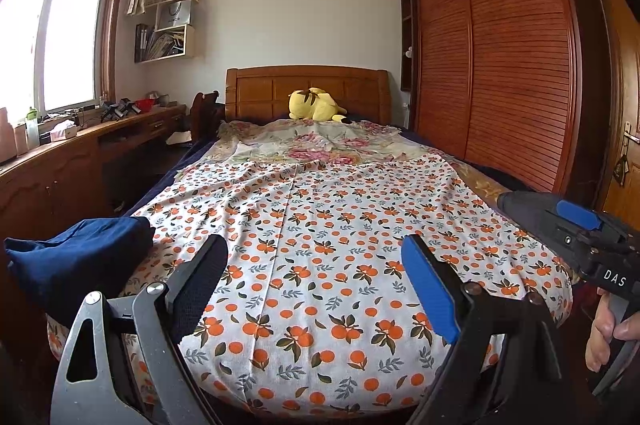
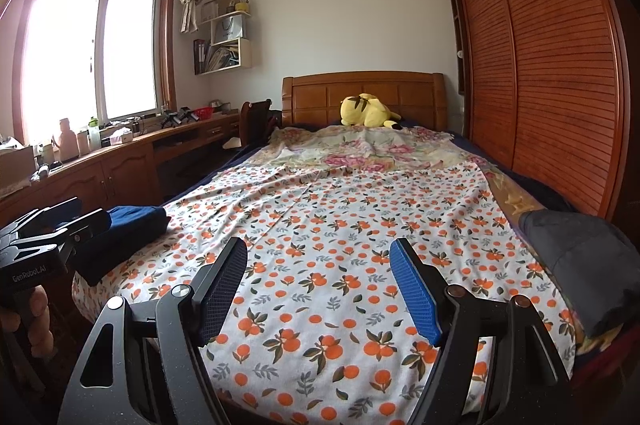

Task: Fold large clothes

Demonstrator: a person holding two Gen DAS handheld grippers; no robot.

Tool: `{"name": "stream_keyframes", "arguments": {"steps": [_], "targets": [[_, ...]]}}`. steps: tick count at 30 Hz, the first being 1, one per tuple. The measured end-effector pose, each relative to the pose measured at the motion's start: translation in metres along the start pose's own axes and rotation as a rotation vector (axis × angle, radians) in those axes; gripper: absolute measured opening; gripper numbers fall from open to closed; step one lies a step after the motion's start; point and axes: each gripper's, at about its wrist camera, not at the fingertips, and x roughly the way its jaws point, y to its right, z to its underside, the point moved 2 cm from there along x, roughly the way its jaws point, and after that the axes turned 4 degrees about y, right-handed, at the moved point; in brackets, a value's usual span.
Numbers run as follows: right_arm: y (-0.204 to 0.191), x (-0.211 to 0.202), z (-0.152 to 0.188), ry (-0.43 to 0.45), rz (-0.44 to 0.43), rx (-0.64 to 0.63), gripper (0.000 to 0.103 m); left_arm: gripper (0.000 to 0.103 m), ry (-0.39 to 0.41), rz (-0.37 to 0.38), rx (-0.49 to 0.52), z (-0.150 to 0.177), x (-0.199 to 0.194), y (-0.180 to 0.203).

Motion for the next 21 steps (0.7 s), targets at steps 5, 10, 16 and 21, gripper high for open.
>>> {"name": "stream_keyframes", "arguments": {"steps": [5,10,16,21], "targets": [[-0.0001,-0.0004,0.0001,0.001,0.001,0.0,0.076,0.089,0.002,0.001,-0.001,0.0,-0.0007,0.0001],[0.0019,-0.0013,0.0014,0.004,0.0,0.0,0.076,0.089,0.001,0.001,-0.001,0.0004,-0.0009,0.0006],[0.0035,-0.0005,0.0015,0.004,-0.003,0.0,0.075,0.089,0.0,0.005,0.0,0.0001,-0.0018,0.0017],[0.0044,-0.0001,0.0014,0.004,-0.005,0.003,0.076,0.089,0.001,0.006,0.002,0.0002,-0.0023,0.003]]}}
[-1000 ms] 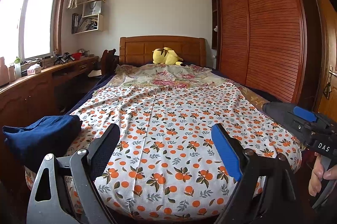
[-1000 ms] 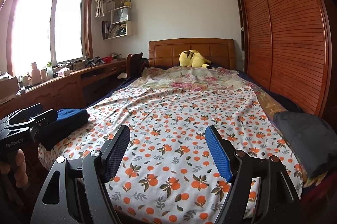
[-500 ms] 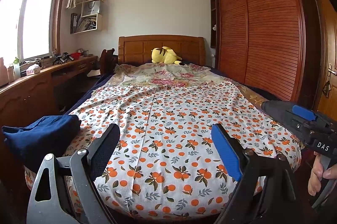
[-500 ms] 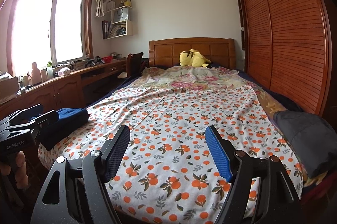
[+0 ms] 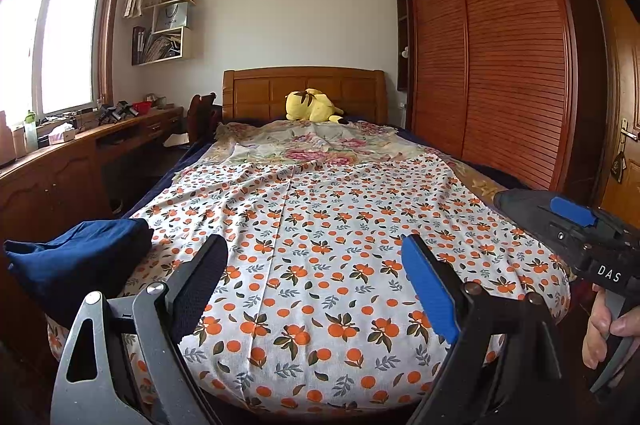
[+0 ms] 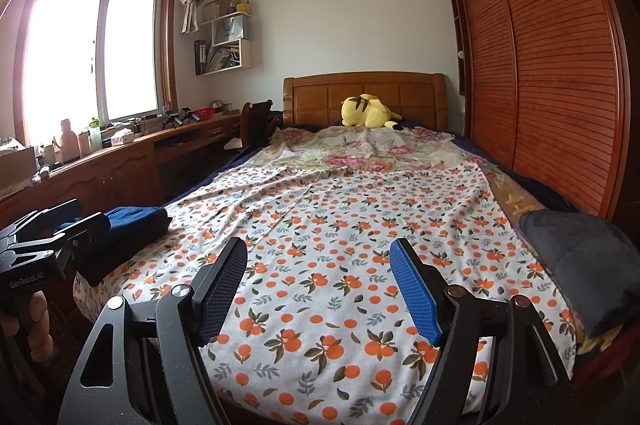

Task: Fold large clothes

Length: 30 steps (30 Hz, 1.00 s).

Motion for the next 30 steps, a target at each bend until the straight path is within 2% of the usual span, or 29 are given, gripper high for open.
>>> {"name": "stream_keyframes", "arguments": {"steps": [30], "targets": [[0.0028,0.0011,0.0028,-0.003,-0.003,0.007,0.076,0.089,-0.005,0.0,0.001,0.0019,-0.0018,0.0023]]}}
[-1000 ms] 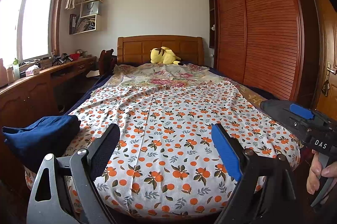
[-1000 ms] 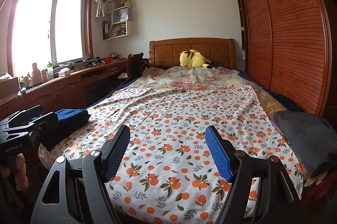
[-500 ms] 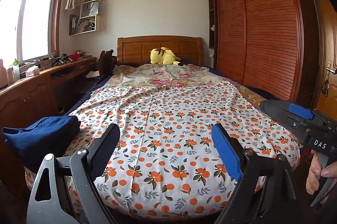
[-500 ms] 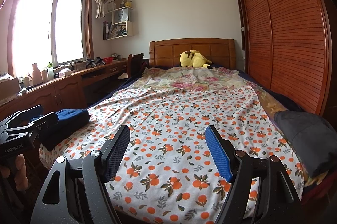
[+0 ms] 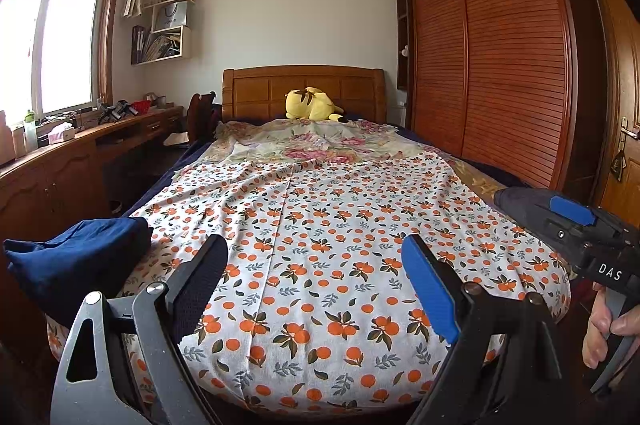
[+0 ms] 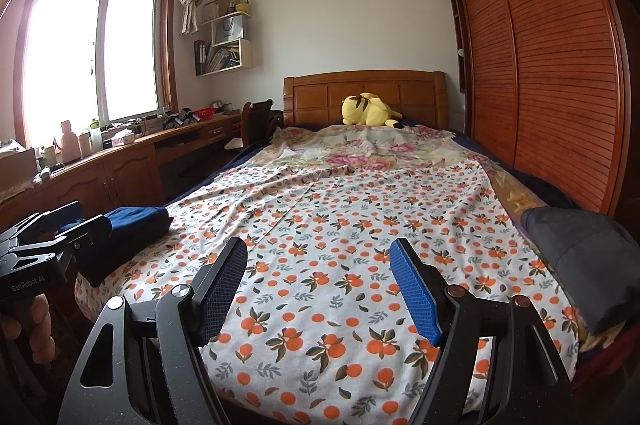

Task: Fold large clothes

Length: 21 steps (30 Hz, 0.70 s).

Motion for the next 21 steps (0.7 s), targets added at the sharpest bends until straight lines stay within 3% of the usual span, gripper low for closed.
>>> {"name": "stream_keyframes", "arguments": {"steps": [21], "targets": [[0.0002,-0.0008,-0.0008,0.0,0.0,0.001,0.076,0.089,-0.005,0.0,-0.002,-0.0001,-0.0007,-0.0004]]}}
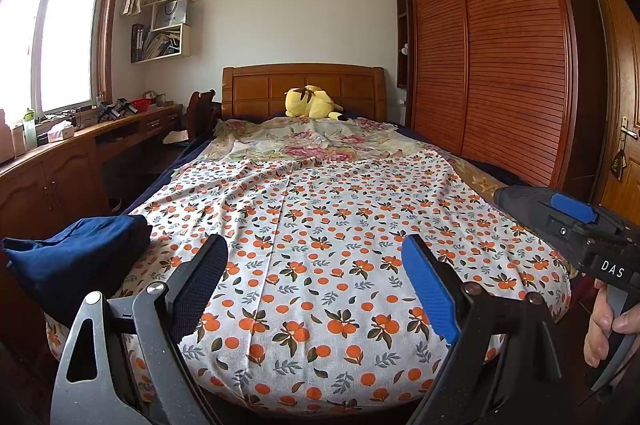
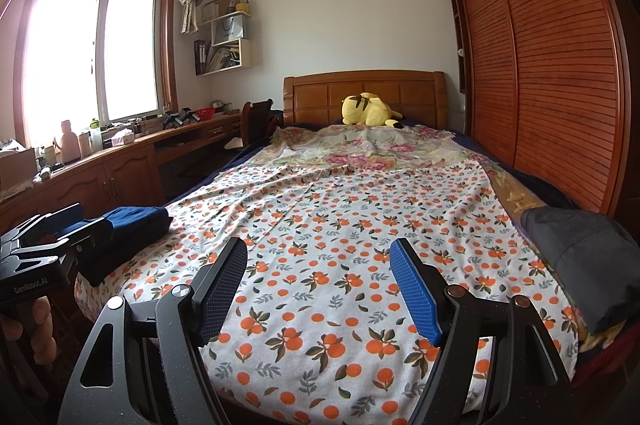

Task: Fold large clothes

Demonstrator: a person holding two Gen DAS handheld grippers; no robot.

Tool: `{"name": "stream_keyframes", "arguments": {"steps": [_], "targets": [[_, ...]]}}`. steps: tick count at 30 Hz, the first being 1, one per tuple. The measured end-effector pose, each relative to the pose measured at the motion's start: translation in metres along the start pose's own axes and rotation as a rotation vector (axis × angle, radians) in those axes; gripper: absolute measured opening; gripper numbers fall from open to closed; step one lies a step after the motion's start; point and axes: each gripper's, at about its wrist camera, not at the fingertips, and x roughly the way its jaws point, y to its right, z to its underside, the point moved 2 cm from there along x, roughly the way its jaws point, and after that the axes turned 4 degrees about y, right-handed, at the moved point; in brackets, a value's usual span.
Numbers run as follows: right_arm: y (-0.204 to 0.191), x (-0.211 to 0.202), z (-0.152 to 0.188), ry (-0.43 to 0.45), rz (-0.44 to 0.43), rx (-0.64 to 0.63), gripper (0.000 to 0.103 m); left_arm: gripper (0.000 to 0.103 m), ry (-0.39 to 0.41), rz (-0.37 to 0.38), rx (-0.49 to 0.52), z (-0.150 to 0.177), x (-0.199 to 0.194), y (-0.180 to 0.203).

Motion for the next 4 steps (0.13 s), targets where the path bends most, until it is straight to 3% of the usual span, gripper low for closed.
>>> {"name": "stream_keyframes", "arguments": {"steps": [4], "targets": [[0.0001,-0.0002,-0.0001,0.001,-0.001,0.001,0.076,0.089,0.0,0.0,0.001,0.0,-0.0001,-0.0006]]}}
